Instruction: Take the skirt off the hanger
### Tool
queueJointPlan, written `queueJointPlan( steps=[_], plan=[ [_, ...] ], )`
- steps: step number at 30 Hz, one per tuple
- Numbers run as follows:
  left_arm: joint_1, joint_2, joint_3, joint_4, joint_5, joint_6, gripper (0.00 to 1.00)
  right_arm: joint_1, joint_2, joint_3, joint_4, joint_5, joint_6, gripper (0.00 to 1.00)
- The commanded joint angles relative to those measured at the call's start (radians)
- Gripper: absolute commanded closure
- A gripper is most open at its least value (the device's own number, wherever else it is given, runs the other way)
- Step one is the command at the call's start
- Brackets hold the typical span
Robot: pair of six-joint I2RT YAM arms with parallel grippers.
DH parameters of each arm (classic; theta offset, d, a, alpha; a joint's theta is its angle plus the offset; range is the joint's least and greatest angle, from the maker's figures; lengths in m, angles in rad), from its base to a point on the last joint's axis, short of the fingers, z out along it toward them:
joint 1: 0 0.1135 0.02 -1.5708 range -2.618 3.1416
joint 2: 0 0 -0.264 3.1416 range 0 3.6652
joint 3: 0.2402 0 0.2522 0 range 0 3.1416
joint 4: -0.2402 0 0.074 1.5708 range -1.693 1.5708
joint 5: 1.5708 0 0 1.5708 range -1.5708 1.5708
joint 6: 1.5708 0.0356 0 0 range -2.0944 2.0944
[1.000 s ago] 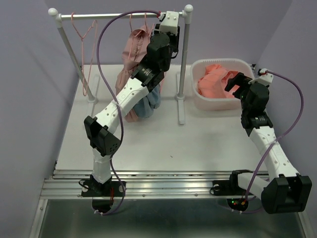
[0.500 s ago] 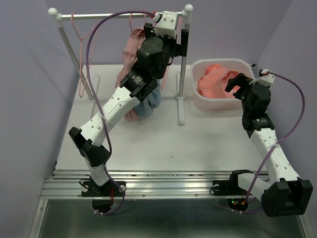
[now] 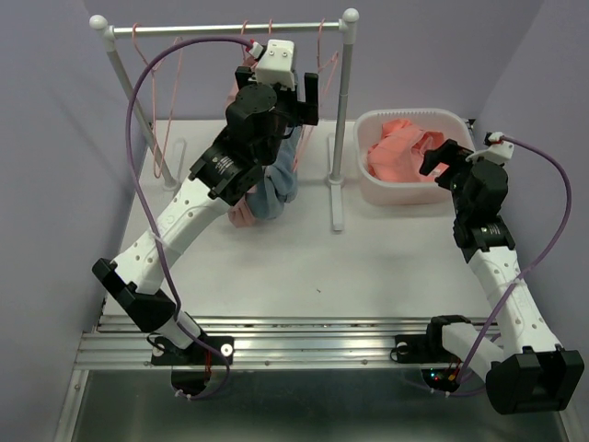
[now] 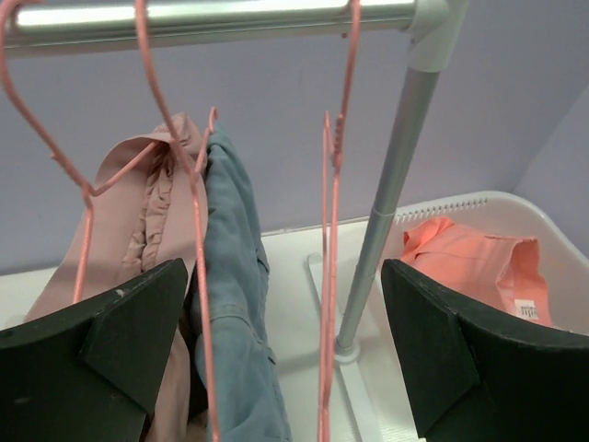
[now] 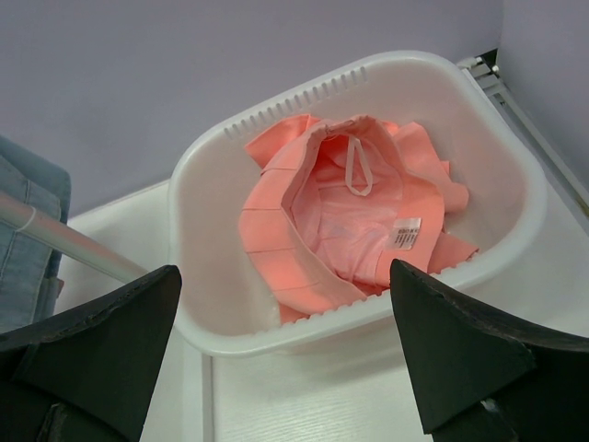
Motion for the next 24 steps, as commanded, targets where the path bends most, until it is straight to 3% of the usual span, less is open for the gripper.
queueJointPlan(
  steps=[1,12,19,24],
  plan=[
    [0.066,-0.041,-0.008,-0.007,0.035,-0.061,0.01,0.007,-0.012,-0.003,0.001,-0.036,0.004,0.00],
    [0.193,0.076,0.101,-0.056,0.190,-0.094,0.10,0.007,0.011,-0.001,0.001,-0.050,0.000,0.00],
    [0.210,0.154,0.167,-0.072,0.190,-0.083,0.18,0.007,0.023,-0.001,0.003,-0.039,-0.003,0.00],
    [0.219,0.189,0.192,-0.070,0.151,-0.086,0.29,0.007,0.028,-0.004,0.004,-0.034,-0.007,0.00]
  ],
)
